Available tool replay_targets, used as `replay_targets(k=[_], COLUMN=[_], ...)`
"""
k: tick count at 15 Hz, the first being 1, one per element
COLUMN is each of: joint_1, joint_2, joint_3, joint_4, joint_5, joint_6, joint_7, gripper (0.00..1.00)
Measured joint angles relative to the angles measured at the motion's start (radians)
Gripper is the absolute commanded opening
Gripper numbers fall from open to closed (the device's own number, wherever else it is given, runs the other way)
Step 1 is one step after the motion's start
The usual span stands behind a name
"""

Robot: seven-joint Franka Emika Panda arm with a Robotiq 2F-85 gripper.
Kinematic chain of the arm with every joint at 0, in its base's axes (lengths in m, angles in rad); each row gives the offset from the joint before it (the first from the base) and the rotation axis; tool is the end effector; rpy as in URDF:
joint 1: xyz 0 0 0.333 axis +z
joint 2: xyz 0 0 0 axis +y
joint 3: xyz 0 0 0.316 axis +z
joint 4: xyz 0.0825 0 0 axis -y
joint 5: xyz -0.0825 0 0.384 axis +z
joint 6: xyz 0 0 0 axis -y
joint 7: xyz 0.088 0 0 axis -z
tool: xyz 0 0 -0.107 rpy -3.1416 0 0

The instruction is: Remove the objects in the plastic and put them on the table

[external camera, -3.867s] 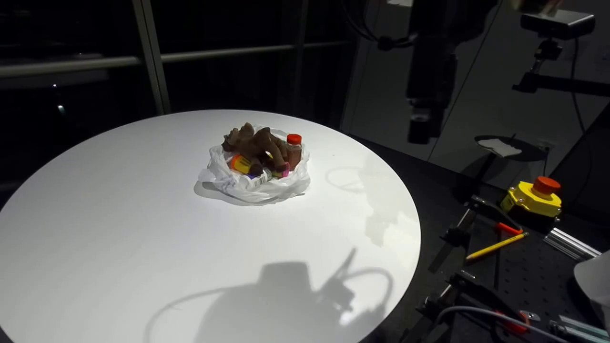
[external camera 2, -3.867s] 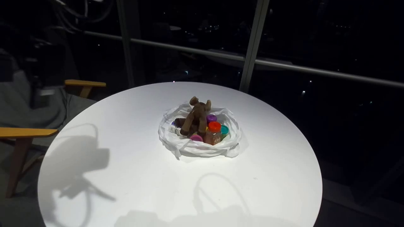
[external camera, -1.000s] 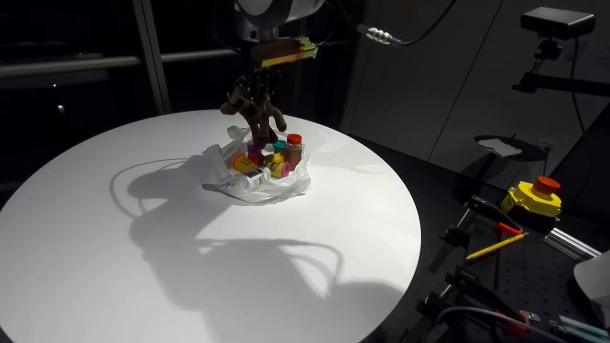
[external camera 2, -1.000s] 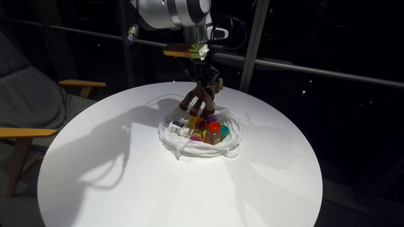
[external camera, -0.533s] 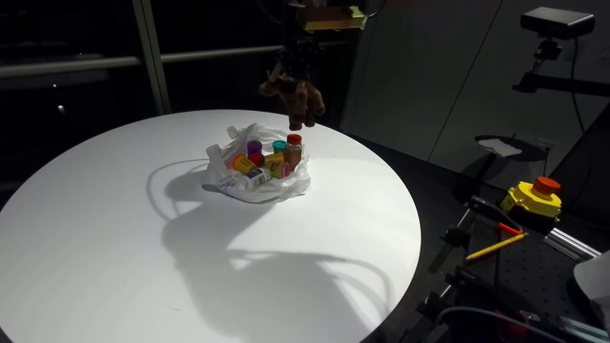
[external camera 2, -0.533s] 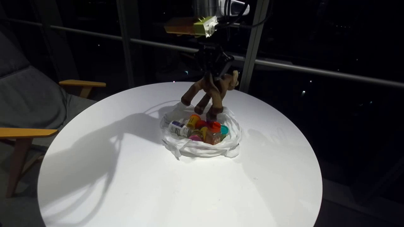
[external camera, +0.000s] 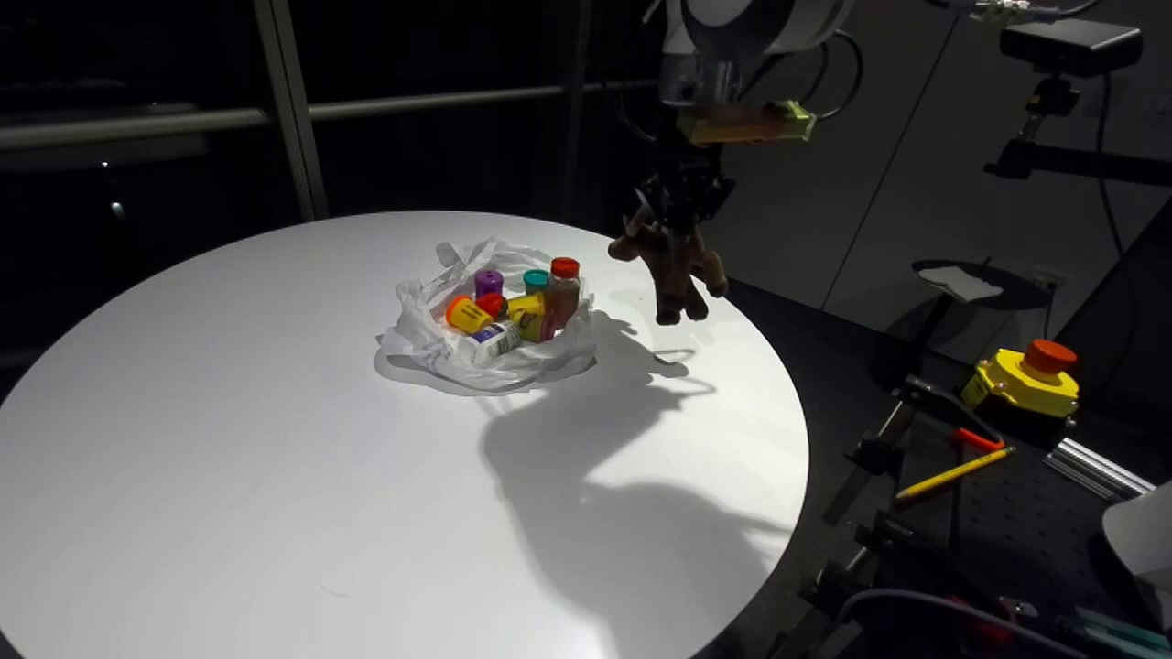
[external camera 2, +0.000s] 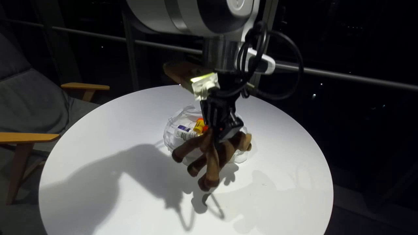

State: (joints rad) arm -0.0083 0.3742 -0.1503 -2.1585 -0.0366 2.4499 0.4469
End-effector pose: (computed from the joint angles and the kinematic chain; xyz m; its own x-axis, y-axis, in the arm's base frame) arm 0.5518 -0.0889 0.2176 0.8410 -0.5395 -0.0400 -0.5336 -0.8394 0.1031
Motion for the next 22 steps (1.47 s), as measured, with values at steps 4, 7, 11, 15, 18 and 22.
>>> replay_targets(k=[4,7,11,15,18,22], joint_1=[-0.032,-0.04,-0.043,-0.04,-0.019,0.015], joint_2=[0.081,0.141,0.198,0.196,0.177,0.172], joint_3=[0.0,0.0,-0.011,-0.006,-0.002,0.006], joint_4=[-0.042,-0.025,0.035,0.106,0.171,0.235], joint_5=[0.069,0.114,0.147,0.16,0.166,0.166], joint_6=[0.124,0.208,0.246,0.222,0.163,0.08], joint_7=[-0.002,-0.001,0.0,0.0,0.012,0.035], gripper=[0.13,0.14,0.49,0.81,0.99,1.0])
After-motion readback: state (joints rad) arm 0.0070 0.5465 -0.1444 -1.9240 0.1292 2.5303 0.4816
